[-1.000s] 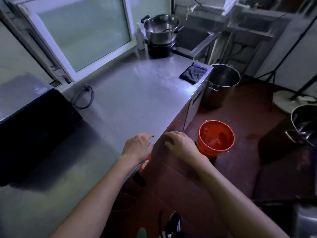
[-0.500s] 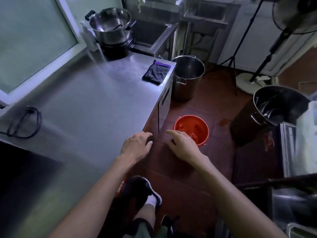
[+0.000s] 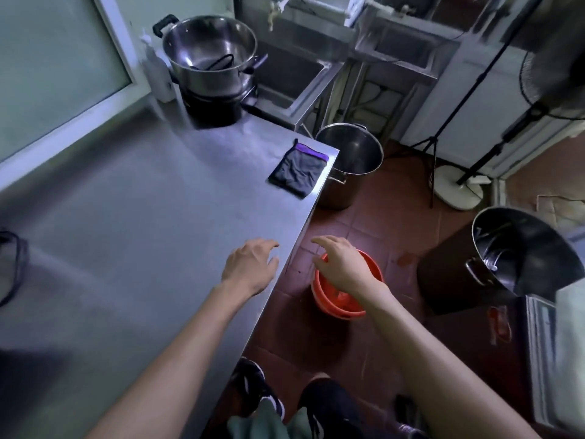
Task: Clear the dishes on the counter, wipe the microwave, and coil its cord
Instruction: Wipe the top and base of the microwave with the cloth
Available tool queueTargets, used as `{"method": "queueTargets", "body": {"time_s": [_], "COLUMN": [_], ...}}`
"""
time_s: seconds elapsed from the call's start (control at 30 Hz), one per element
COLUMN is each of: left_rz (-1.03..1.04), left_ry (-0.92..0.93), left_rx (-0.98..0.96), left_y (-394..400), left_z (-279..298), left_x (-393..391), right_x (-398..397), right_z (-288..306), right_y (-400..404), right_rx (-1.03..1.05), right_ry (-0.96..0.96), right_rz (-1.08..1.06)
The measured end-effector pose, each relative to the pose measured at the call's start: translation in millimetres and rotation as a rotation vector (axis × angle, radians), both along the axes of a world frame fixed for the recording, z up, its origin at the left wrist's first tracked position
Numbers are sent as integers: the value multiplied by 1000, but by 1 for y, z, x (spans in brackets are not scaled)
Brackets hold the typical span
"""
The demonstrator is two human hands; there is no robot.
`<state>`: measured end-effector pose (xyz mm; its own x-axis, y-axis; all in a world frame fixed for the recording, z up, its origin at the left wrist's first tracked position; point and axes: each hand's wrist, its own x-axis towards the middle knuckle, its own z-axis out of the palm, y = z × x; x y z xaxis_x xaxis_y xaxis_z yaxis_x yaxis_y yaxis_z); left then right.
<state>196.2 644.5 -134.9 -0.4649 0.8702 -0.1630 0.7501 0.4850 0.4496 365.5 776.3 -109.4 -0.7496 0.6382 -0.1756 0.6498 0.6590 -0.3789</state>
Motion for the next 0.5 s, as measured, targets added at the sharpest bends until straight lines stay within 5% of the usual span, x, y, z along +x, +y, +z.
{"method": "queueTargets", "body": {"time_s": [0.5], "left_rz": [122], "left_ry": [-26], "left_rx": [-42], "left_y": [143], "left_z": [-27], "left_x": [-78], "right_x": [-105], "right_z": [-53], "right_y": [161], "right_rx": [-22], "right_ry": [-65], "right_rz": [100]}}
